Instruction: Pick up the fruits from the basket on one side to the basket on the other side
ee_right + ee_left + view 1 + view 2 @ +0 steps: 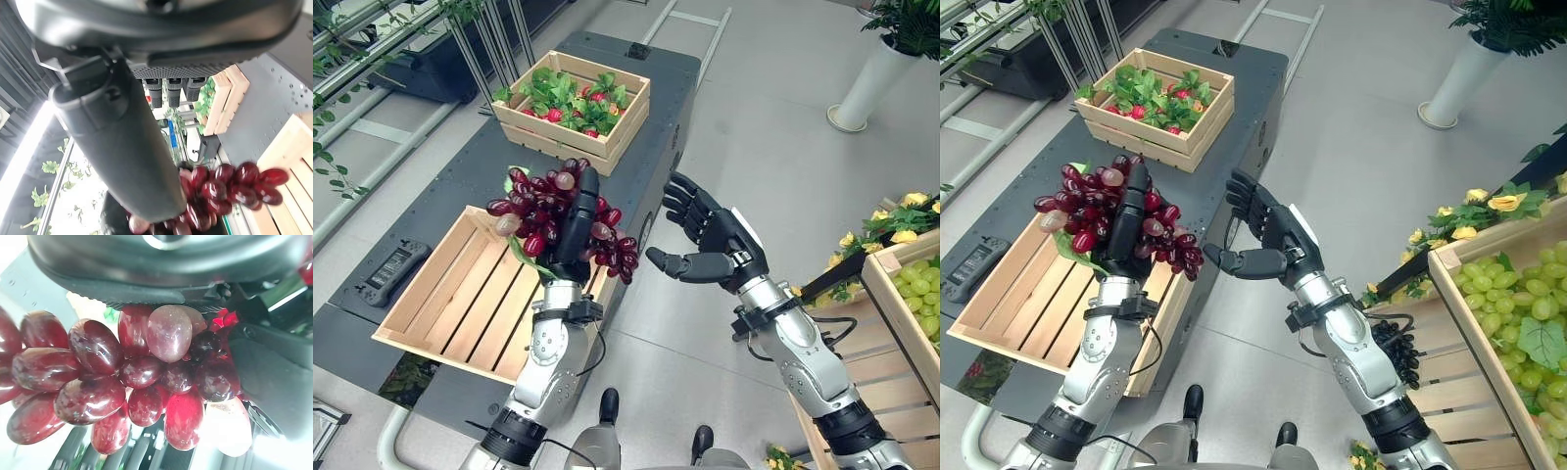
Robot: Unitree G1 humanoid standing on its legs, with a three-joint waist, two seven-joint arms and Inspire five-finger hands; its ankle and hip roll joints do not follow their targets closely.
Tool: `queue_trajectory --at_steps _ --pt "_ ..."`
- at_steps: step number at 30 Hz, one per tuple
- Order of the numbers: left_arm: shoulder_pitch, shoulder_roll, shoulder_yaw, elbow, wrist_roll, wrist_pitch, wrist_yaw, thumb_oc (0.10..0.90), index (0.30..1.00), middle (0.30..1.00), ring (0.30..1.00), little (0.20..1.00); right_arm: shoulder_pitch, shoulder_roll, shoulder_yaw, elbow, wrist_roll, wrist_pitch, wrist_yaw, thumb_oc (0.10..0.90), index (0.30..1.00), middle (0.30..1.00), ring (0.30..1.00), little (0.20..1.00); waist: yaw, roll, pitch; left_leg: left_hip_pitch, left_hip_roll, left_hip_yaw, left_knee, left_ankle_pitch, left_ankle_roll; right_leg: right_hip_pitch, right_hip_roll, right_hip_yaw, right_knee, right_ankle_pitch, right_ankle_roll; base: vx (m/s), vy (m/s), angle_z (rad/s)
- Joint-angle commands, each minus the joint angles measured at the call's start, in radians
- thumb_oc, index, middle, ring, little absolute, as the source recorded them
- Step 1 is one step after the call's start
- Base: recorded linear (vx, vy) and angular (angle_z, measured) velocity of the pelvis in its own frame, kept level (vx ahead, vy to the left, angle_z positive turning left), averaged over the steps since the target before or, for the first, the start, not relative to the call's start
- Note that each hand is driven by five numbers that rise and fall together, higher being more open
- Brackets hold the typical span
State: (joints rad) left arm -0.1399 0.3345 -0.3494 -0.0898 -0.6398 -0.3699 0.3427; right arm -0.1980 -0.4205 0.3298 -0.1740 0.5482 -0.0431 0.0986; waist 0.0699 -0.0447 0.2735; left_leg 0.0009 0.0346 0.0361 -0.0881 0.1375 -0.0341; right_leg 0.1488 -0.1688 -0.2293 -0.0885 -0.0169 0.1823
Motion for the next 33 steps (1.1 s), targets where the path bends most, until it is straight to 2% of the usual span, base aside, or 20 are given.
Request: queue_trajectory --at_steps 1,9,26,27,29,32,33 --pt "-0.094 -0.053 -0.016 -0.047 -0.067 -0.082 -0.106 0.400 0.300 0.300 0.300 0.300 -0.040 0.017 0.040 -0.048 0.034 -0.069 0.049 0.800 0.900 0.900 0.900 0.900 -0.014 0.009 -0.212 0.079 -0.062 -0.009 0.001 -0.151 0.002 -0.056 0.081 0.009 0.001 0.062 -0.063 0.00 0.000 0.00" --pt "-0.086 -0.072 -0.061 -0.052 -0.123 -0.065 -0.174 0.400 0.300 0.300 0.300 0.300 -0.036 0.052 0.066 -0.018 0.032 -0.062 0.054 0.800 0.900 0.900 0.900 0.900 -0.018 0.009 -0.224 0.078 -0.061 -0.002 0.001 -0.153 0.006 -0.060 0.082 0.015 0.001 0.063 -0.063 0.00 0.000 0.00" --pt "-0.086 -0.069 -0.058 -0.071 -0.159 -0.052 -0.245 0.400 0.300 0.300 0.300 0.300 -0.022 0.060 0.064 0.003 -0.013 -0.041 0.045 0.800 0.900 0.900 0.900 0.900 -0.024 0.005 -0.237 0.076 -0.057 0.010 0.001 -0.152 0.010 -0.065 0.083 0.025 0.001 0.066 -0.063 0.00 0.000 0.00" --pt "-0.085 -0.069 -0.059 -0.075 -0.159 -0.053 -0.246 0.400 0.300 0.300 0.300 0.300 -0.022 0.059 0.064 0.003 -0.015 -0.038 0.043 0.764 0.846 0.846 0.846 0.846 -0.024 0.006 -0.237 0.076 -0.056 0.011 0.001 -0.152 0.010 -0.065 0.083 0.025 0.001 0.066 -0.063 0.00 0.000 0.00" --pt "-0.086 -0.067 -0.057 -0.081 -0.164 -0.052 -0.255 0.400 0.300 0.300 0.300 0.300 -0.020 0.057 0.063 0.008 -0.024 -0.040 0.040 0.607 0.611 0.611 0.611 0.611 -0.025 0.005 -0.237 0.076 -0.055 0.013 0.001 -0.153 0.010 -0.064 0.084 0.026 0.001 0.066 -0.064 0.00 0.000 0.00" --pt "-0.083 -0.068 -0.060 -0.093 -0.168 -0.040 -0.263 0.400 0.300 0.300 0.300 0.300 -0.015 0.056 0.063 0.012 -0.027 -0.042 0.030 0.441 0.361 0.361 0.361 0.361 -0.025 0.005 -0.237 0.078 -0.055 0.013 0.001 -0.153 0.011 -0.063 0.083 0.025 0.001 0.067 -0.063 0.00 0.000 0.00" --pt "-0.082 -0.066 -0.064 -0.096 -0.171 -0.037 -0.264 0.400 0.300 0.300 0.300 0.300 -0.013 0.055 0.062 0.010 -0.027 -0.039 0.025 0.400 0.300 0.300 0.300 0.300 -0.026 0.005 -0.237 0.078 -0.055 0.013 0.001 -0.153 0.012 -0.064 0.083 0.026 0.001 0.067 -0.063 0.00 0.000 0.00"
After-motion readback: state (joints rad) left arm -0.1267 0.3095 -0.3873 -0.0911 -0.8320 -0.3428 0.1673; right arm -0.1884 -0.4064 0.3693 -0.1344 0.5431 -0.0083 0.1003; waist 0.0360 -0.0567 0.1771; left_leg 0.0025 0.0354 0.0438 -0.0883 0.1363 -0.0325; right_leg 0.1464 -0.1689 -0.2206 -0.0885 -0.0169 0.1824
